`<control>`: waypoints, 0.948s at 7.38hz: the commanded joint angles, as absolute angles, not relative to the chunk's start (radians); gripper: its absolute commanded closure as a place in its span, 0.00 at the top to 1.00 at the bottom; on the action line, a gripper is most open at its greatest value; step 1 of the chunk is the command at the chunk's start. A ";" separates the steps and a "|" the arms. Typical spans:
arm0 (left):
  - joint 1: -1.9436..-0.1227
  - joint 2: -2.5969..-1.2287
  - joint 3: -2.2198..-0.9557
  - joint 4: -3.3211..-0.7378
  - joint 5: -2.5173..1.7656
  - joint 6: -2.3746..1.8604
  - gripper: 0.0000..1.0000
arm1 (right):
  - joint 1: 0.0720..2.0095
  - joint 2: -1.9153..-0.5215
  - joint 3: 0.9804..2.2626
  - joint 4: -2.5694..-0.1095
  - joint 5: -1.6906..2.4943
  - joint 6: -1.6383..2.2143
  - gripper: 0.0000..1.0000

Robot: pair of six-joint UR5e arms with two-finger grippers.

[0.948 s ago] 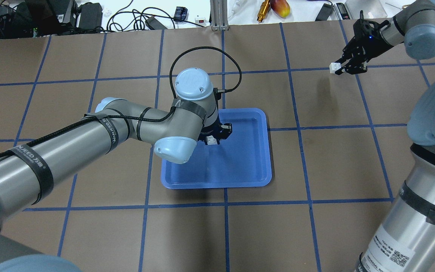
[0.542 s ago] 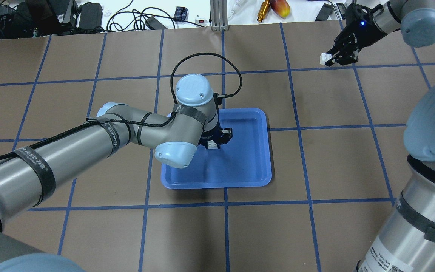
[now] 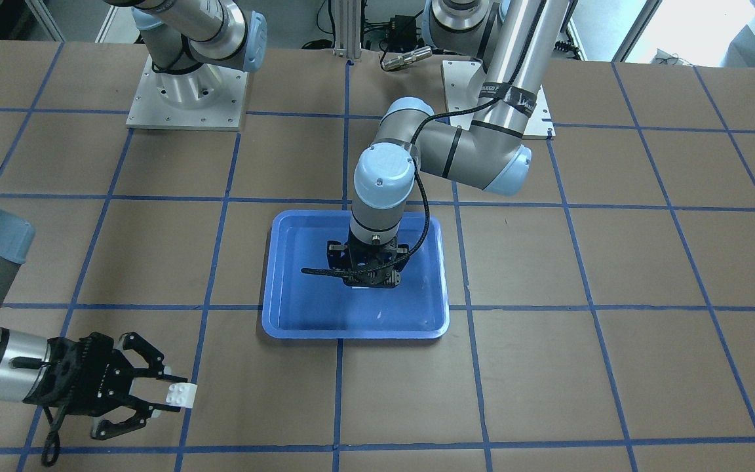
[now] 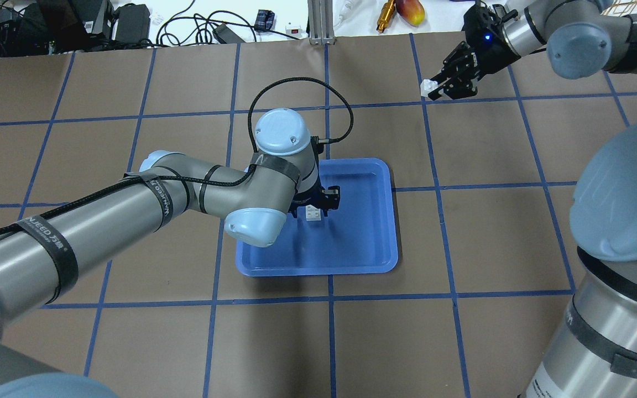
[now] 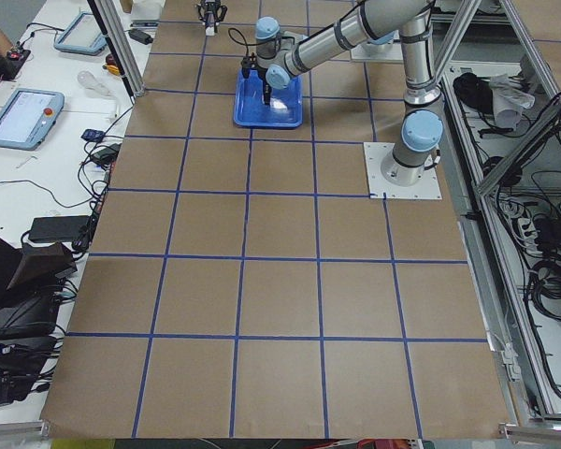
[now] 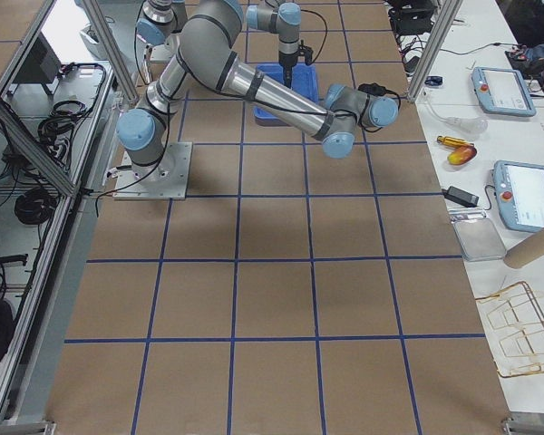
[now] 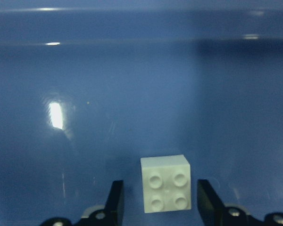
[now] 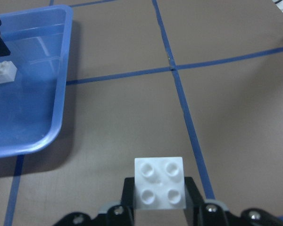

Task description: Assemble white blocks and place on blue tray

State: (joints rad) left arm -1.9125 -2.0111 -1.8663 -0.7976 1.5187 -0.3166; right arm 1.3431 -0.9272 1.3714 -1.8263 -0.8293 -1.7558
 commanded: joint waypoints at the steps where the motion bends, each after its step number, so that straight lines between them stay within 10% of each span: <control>1: -1.872 -1.990 -1.864 -0.808 1.517 -0.240 1.00 | 1.388 -1.000 1.515 -1.909 -0.810 -1.760 0.00; 2: -1.832 -1.983 -1.867 -0.808 1.476 -0.235 1.00 | 1.406 -1.058 1.610 -1.981 -0.825 -1.728 0.00; 5: -1.774 -1.988 -1.876 -0.813 1.365 -0.232 0.32 | 1.446 -1.202 1.920 -2.289 -0.892 -1.568 0.00; 7: -1.766 -2.011 -1.876 -0.811 1.359 -0.232 0.07 | 1.489 -1.235 2.061 -2.463 -0.910 -1.488 0.00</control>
